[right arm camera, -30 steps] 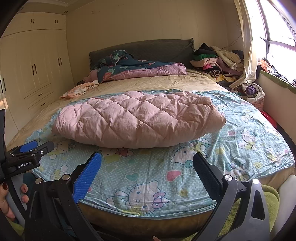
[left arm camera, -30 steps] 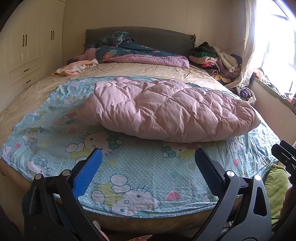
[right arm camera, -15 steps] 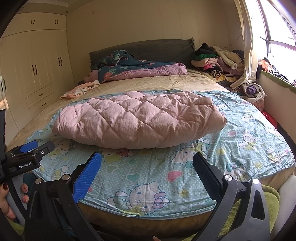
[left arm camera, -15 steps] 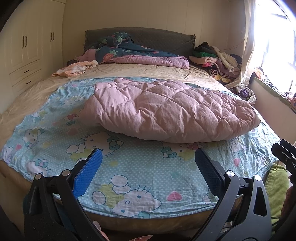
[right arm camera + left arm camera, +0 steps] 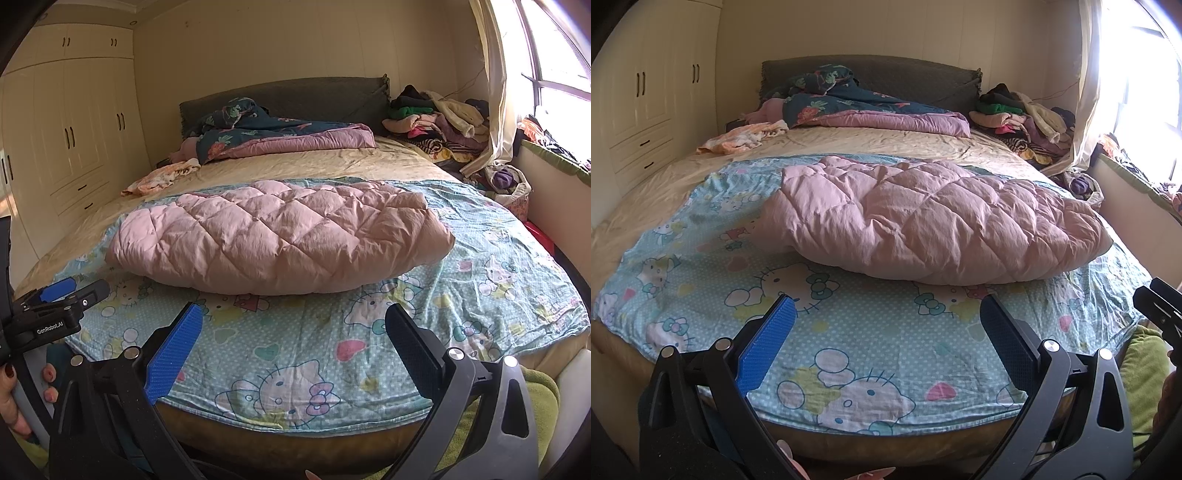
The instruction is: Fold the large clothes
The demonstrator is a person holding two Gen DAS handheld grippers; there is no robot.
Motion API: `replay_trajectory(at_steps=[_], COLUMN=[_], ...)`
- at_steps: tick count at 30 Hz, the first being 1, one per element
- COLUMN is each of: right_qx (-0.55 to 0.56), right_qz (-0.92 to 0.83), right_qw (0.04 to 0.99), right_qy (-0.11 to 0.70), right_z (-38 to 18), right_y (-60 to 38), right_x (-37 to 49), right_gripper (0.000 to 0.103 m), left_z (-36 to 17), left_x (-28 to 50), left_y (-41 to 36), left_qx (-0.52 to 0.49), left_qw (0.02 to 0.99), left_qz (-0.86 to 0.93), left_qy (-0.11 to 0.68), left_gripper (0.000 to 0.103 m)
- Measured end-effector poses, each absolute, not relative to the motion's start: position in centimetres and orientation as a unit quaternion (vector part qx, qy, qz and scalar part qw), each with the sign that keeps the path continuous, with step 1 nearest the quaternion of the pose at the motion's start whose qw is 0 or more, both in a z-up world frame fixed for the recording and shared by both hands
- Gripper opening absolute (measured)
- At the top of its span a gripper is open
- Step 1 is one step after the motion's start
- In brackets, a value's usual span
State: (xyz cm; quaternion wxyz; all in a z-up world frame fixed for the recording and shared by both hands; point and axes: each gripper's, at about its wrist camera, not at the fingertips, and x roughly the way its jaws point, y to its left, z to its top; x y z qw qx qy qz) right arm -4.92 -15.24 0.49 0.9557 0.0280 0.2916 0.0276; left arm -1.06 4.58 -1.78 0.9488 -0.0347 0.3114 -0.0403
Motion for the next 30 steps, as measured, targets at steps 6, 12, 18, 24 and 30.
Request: replay_trajectory(at_steps=[6, 12, 18, 24, 30], right_qx=[0.028, 0.031, 0.047, 0.115, 0.181], right_qz=[0.028, 0.027, 0.015, -0.008, -0.212], right_qw=[0.955, 0.954, 0.955, 0.953, 0.925], right_qy=[0.294, 0.298, 0.293, 0.281, 0.257], right_z=[0.5, 0.3, 0.8, 2.6, 3.8], right_y=[-15.2, -15.5, -17.0, -22.7, -40.0], right_x=[-4.9, -4.9, -5.2, -5.9, -9.7], right_gripper=[0.099, 0.099, 0.099, 0.099, 0.099], left_z=[-1.7, -1.6, -1.3, -1.6, -2.7], left_x=[-1.1, -1.2, -1.3, 0.5, 7.0], left_y=[5.0, 4.8, 4.9, 7.2, 18.1], left_qx=[-0.032, -0.038, -0.042, -0.060, -0.096], left_qw=[0.949, 0.951, 0.953, 0.950, 0.932], left_qz=[-0.041, -0.043, -0.028, -0.002, 0.130], left_qy=[0.312, 0.304, 0.297, 0.307, 0.325], left_gripper=[0.094, 0.094, 0.094, 0.094, 0.094])
